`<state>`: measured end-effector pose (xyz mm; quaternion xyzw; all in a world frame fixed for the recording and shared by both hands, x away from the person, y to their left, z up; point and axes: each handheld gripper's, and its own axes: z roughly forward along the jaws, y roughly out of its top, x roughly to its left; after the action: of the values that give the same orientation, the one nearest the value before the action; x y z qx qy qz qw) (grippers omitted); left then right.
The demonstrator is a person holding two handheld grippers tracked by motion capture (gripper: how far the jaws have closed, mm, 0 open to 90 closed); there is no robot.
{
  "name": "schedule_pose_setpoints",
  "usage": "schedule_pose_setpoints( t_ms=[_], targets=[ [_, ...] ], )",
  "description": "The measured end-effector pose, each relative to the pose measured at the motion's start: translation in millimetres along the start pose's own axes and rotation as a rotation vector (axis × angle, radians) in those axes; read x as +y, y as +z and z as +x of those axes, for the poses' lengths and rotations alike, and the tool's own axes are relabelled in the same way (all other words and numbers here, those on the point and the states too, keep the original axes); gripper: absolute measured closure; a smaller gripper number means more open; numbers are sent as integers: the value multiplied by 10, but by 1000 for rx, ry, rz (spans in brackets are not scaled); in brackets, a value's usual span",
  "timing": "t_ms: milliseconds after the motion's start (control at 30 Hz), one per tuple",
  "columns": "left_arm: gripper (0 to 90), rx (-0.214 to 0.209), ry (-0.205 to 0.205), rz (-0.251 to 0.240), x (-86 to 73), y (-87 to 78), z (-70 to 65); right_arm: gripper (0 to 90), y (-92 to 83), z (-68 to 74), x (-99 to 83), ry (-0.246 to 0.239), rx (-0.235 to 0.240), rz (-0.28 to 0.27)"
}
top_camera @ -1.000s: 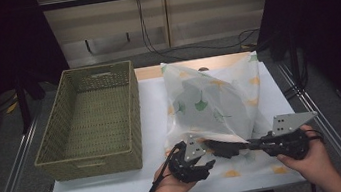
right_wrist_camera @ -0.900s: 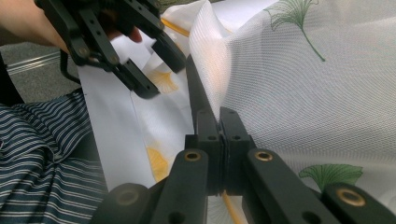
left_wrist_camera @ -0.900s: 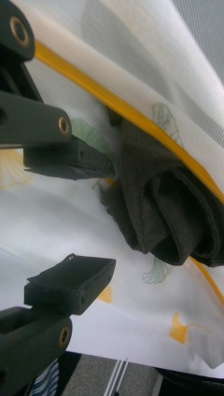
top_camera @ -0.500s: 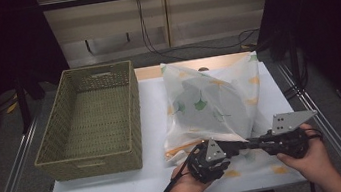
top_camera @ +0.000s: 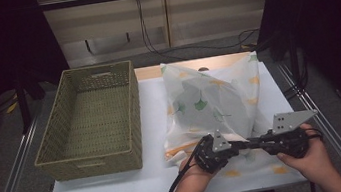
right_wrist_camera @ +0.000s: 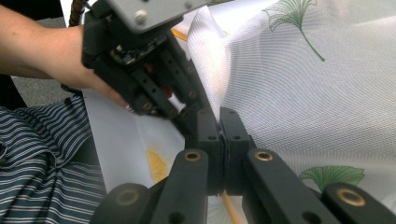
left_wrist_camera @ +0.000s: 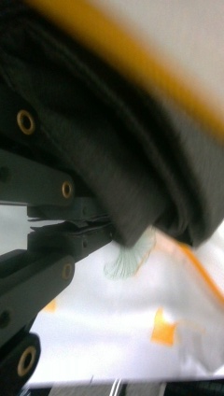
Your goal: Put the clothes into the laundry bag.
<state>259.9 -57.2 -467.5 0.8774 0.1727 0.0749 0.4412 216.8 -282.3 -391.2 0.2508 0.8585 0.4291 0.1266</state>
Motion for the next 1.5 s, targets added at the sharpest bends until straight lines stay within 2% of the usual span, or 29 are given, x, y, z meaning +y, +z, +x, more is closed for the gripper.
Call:
schedule_pose_setpoints(
  t_ms=[33,100,133,200,233,300,367,433,500,567,633,700,733,800,867,933,1000,1033,1067,1100,1133,1167,1200,1233,1267,1300,1333,1400,1500],
  targets=[
    [884,8,12,14,13,-8,18,893,3,-4,-5,1,-2,0],
    [888,24,20,11,19,1,29,893,7,-15,-14,7,-6,0],
    [891,27,20,-6,16,18,35,893,10,-24,-22,12,0,0],
    [892,56,7,-16,20,23,38,893,11,-32,-30,16,-1,2],
    [892,54,18,-7,21,8,60,893,12,-32,-34,17,-1,4],
    [890,76,8,-29,20,1,69,893,20,-26,-40,17,-3,11],
    [858,63,6,-18,17,-38,62,893,38,-24,-49,13,-1,21],
    [799,57,31,3,10,-102,19,888,55,-17,-58,11,-8,30],
    [746,36,51,1,-22,-183,-27,865,55,-15,-64,11,-4,27],
    [717,42,77,20,-60,-280,-57,845,44,-6,-62,10,-11,20],
    [700,48,83,38,-101,-389,-57,820,25,5,-56,10,-15,17],
    [689,48,75,39,-149,-485,-24,792,8,14,-50,8,-14,10],
    [684,61,67,42,-175,-534,-9,782,0,21,-47,9,-25,7],
    [666,71,50,66,-220,-622,48,762,-17,23,-43,9,-23,3],
    [653,73,25,68,-278,-654,98,752,-31,27,-34,13,-23,-6],
    [632,73,37,118,-316,-681,161,747,-43,30,-20,7,-21,-11],
    [615,92,11,107,-350,-672,198,744,-48,39,-1,6,-12,-15],
    [598,85,15,121,-355,-670,236,743,-47,43,10,6,-14,-18],
    [587,91,1,109,-365,-643,254,740,-46,46,19,4,-14,-18],
    [578,101,4,137,-363,-639,277,738,-41,47,27,0,-10,-18],
    [568,99,-8,109,-378,-599,298,738,-38,47,33,0,-6,-18],
    [559,101,-7,148,-371,-600,321,738,-32,45,37,-2,-7,-19],
    [553,100,-20,125,-386,-559,334,737,-28,44,40,0,-2,-19],
    [543,101,-14,149,-388,-547,354,736,-24,41,43,2,3,-22],
    [531,104,-24,173,-387,-534,366,735,-20,38,45,2,5,-22],
    [524,96,-34,150,-404,-501,378,734,-17,33,46,-2,6,-21],
    [517,90,-27,189,-401,-501,395,732,-11,31,47,0,9,-22],
    [500,75,-42,199,-420,-466,407,731,-4,25,48,-3,12,-24],
    [484,79,-54,192,-429,-454,438,730,2,24,48,1,17,-24]
  ],
)
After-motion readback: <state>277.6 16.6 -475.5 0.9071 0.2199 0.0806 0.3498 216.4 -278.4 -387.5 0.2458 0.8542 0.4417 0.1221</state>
